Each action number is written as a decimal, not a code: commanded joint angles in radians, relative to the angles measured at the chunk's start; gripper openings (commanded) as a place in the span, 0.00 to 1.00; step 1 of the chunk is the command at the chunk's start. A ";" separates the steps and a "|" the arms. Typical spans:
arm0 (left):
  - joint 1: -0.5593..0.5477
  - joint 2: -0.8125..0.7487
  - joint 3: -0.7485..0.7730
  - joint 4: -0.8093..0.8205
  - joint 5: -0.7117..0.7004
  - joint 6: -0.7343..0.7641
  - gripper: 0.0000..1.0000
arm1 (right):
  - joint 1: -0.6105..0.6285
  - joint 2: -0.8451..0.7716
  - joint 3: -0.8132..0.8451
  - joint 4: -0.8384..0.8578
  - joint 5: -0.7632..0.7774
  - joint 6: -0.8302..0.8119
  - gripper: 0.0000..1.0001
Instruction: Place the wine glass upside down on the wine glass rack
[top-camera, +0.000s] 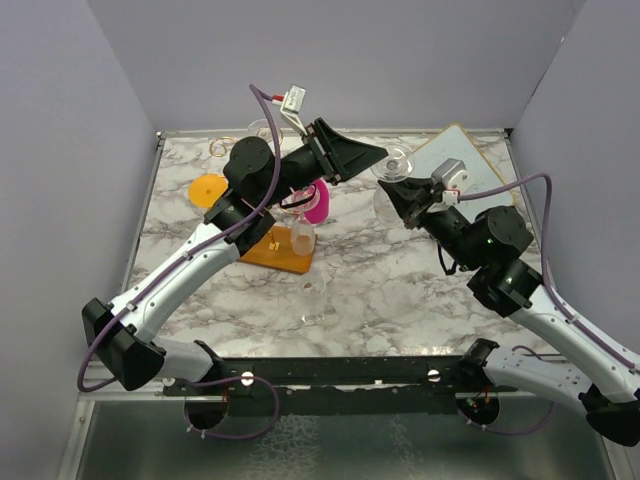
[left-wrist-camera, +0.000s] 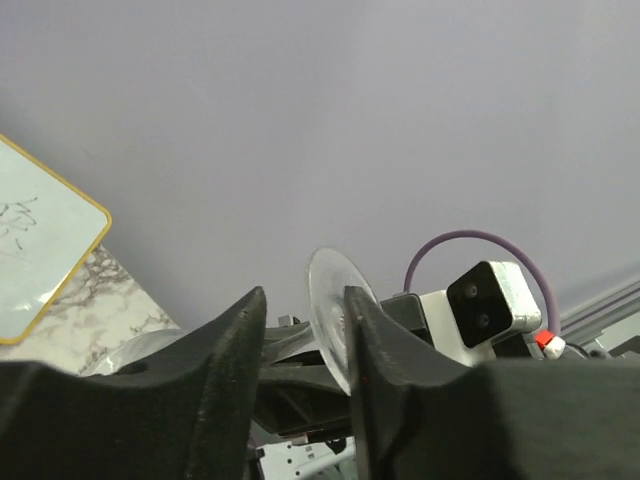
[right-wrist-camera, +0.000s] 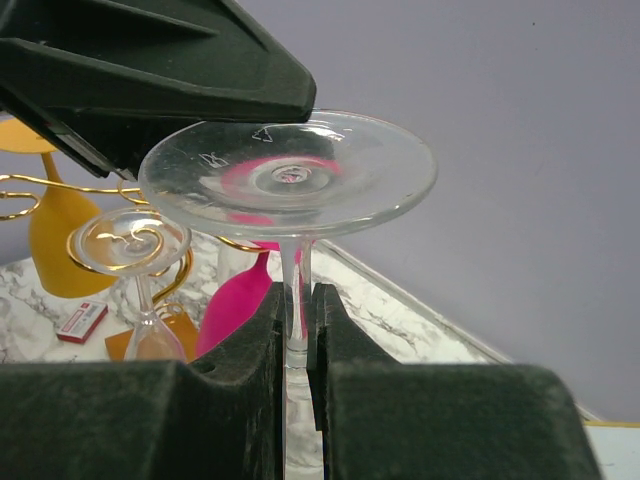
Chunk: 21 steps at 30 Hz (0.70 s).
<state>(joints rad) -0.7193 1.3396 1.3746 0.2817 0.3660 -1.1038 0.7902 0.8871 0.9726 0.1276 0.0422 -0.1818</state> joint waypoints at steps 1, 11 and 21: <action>0.007 0.002 0.048 -0.062 0.026 -0.041 0.32 | 0.000 -0.001 -0.006 0.074 -0.045 -0.030 0.01; 0.050 0.001 0.041 -0.031 0.106 -0.101 0.00 | 0.000 0.019 -0.011 0.076 -0.042 -0.008 0.01; 0.091 0.025 0.100 0.037 0.130 -0.147 0.00 | -0.001 0.007 0.015 -0.002 -0.047 0.055 0.28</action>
<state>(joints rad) -0.6582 1.3552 1.4132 0.2108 0.4896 -1.2549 0.7883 0.9134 0.9554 0.1360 0.0120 -0.1841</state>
